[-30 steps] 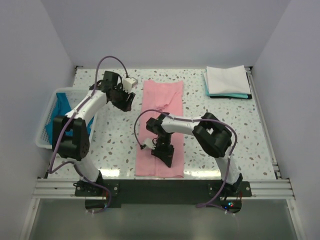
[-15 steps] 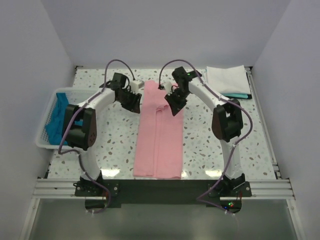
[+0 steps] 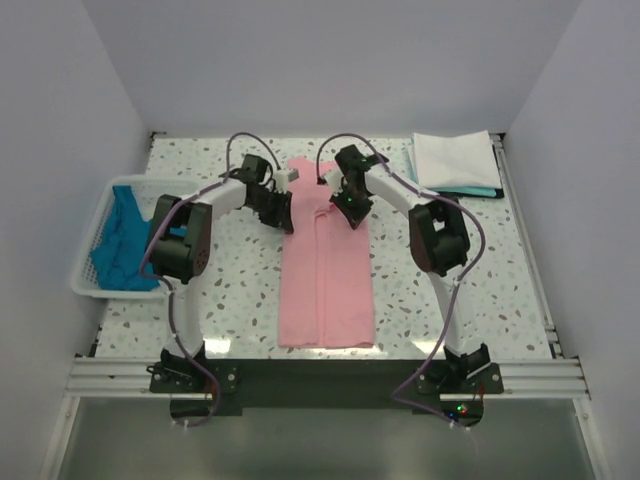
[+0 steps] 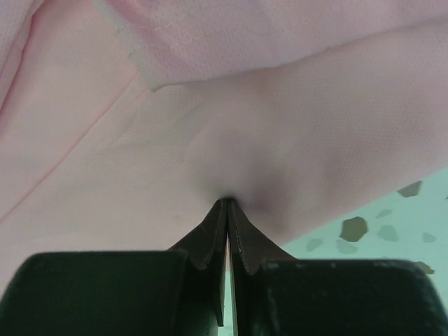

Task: Fold and stack the t-shirts
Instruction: Fold the tshirt

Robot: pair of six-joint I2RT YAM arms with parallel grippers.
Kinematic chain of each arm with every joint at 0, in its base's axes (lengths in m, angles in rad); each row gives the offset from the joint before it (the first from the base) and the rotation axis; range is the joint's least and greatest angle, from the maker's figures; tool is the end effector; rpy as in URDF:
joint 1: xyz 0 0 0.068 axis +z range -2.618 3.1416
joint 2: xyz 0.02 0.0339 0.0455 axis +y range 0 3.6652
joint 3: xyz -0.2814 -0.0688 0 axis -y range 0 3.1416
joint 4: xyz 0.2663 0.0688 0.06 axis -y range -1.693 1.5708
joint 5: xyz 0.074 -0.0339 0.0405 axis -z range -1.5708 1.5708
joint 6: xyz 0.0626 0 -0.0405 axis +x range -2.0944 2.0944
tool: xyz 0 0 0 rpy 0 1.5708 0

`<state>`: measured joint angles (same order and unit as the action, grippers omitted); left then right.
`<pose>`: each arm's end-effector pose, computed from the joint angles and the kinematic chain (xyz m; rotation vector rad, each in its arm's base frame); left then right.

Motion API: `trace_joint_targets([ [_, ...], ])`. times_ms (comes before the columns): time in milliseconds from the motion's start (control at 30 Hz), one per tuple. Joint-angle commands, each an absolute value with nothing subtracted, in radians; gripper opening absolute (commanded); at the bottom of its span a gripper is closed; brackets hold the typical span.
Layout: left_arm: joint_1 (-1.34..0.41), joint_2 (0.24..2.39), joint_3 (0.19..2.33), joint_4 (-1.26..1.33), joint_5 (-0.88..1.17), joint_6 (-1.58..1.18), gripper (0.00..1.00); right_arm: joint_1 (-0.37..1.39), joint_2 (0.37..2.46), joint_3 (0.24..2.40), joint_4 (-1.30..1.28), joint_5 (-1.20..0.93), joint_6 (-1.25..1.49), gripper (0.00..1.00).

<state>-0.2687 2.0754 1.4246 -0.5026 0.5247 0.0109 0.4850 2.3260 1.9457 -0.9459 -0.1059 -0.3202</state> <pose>0.4315 -0.1514 0.1291 0.5265 2.6431 -0.7898 0.4529 0.2461 0.1431 -1.1541 2.6617 0.1826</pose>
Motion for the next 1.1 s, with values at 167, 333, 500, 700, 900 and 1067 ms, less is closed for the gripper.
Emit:
trace_joint_targets([
  [167,-0.249,2.246,1.618,-0.494,0.529,-0.012,0.21,0.443,2.479,2.091,-0.856,-0.014,-0.342,0.05],
  [333,-0.238,2.305,1.718,-0.511,0.499,-0.009,0.21,0.436,2.503,2.118,-0.819,0.000,-0.319,0.04],
  [500,-0.229,2.344,1.773,-0.515,0.469,-0.009,0.21,0.436,2.554,2.180,-0.836,-0.002,-0.308,0.04],
  [700,-0.226,2.361,1.792,-0.517,0.460,-0.009,0.23,0.433,2.583,2.227,-0.830,0.026,-0.305,0.04],
  [900,-0.216,2.359,1.815,-0.520,0.457,-0.005,0.24,0.431,2.563,2.238,-0.833,0.003,-0.282,0.07],
  [1067,-0.201,2.260,1.803,-0.479,0.543,0.041,0.36,0.431,2.498,2.295,-0.854,-0.035,-0.298,0.22],
])
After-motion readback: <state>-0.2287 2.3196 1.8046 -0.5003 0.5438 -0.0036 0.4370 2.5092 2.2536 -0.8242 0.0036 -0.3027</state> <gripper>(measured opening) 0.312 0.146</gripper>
